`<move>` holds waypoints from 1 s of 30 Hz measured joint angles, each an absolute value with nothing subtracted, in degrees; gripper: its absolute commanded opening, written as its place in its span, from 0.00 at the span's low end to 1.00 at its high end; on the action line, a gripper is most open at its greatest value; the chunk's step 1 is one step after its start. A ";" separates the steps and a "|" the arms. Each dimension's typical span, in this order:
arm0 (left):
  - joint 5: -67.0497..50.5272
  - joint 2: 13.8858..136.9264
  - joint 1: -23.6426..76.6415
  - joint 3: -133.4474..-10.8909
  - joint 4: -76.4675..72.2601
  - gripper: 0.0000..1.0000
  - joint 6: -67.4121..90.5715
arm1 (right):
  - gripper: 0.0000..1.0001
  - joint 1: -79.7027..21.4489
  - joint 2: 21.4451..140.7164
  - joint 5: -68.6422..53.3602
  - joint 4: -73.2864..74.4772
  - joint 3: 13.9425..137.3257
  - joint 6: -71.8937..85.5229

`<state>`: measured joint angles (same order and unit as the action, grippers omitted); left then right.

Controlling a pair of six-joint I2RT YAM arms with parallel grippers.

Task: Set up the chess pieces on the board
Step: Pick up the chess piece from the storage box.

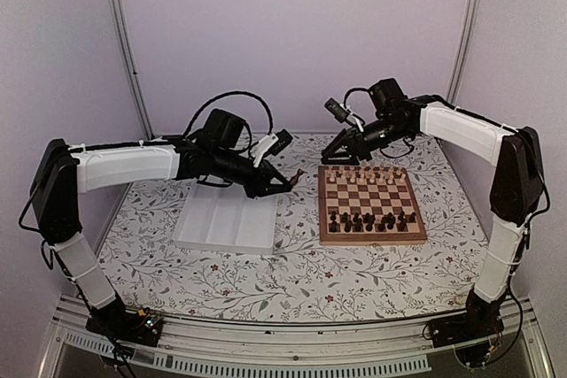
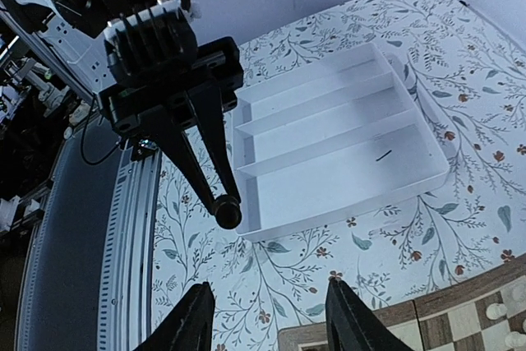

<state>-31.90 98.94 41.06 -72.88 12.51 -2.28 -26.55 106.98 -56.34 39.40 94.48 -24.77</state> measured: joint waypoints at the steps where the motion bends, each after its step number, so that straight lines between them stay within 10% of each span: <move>1: -32.49 98.94 41.12 -72.88 12.25 0.00 -2.35 | 0.49 -27.51 108.33 -56.64 39.88 95.44 -24.40; 11: -34.33 98.94 41.36 -72.88 10.96 0.00 -2.37 | 0.43 -32.99 114.02 -58.92 42.44 101.58 -22.68; 21: -34.41 98.94 41.36 -72.88 10.96 0.00 -2.33 | 0.12 -33.78 114.89 -59.77 43.77 101.73 -23.27; 30: -34.24 98.94 41.43 -72.88 11.38 0.00 -2.42 | 0.10 -32.08 114.30 -56.84 43.94 101.56 -23.59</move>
<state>-34.24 98.94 41.43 -72.88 11.38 -2.42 -32.08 114.30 -56.84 43.94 101.56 -23.59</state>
